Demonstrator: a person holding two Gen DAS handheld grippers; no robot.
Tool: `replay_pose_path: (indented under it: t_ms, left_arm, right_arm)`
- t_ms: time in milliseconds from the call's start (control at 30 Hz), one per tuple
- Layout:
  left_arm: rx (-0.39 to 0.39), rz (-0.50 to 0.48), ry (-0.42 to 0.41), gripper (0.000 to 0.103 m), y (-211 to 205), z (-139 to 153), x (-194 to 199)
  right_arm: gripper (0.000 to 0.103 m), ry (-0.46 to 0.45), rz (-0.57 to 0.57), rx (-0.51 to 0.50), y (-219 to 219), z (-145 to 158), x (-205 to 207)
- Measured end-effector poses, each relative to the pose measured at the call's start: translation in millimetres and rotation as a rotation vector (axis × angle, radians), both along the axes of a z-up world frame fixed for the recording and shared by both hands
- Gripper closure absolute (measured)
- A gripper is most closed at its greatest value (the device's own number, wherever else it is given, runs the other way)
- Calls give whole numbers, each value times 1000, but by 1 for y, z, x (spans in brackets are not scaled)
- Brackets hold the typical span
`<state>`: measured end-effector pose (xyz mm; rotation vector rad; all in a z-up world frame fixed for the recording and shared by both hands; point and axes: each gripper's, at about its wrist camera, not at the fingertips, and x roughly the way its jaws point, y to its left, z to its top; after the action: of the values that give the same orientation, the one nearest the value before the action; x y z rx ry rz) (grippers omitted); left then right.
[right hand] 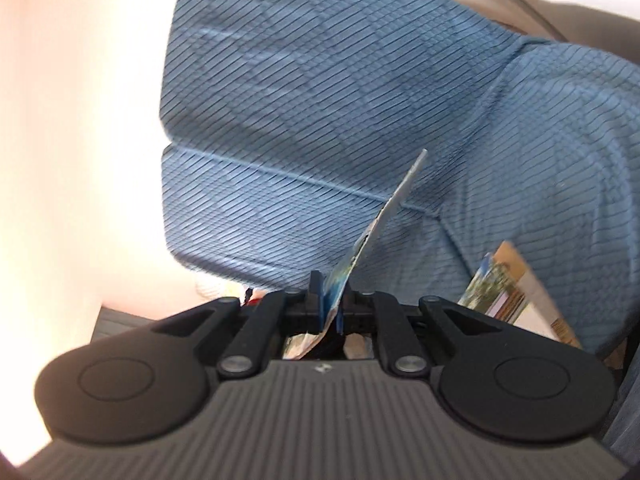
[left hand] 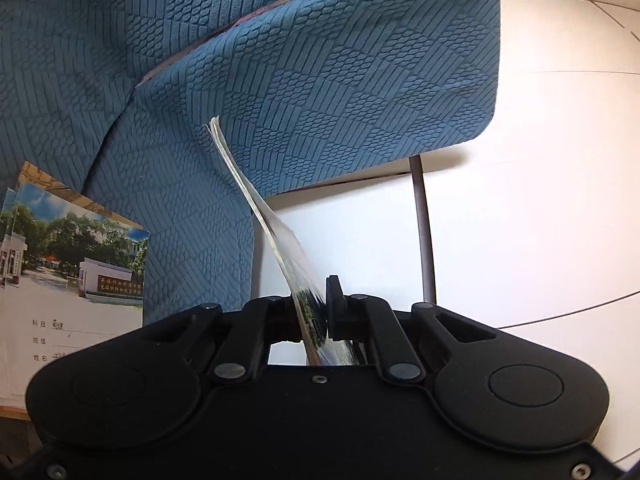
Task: Organize objects
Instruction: 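Lift the postcard upright with both tools pinching its edge, then carry the held postcard over the book stack with both tools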
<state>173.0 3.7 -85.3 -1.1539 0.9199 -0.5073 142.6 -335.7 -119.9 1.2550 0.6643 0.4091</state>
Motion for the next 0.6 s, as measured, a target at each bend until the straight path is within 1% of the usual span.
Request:
replay_pose_path:
  t_ms: [133,233,333,467,600]
  left_arm:
    - [4,18,-19,95,20,6,-15]
    - [-2,34,-24,95,34,5,-27]
    - [11,46,-31,95,47,0,-38]
    - [20,60,-26,95,61,-18,-47]
    - [48,75,11,95,69,-45,-55]
  right_arm:
    - [94,-19,33,-13,18,10,-1]
    - [94,-18,60,0,30,10,-2]
    - [94,-25,94,-14,43,6,-3]
    - [94,-22,137,-32,56,-5,-3]
    - [94,3,179,-50,68,-26,-1]
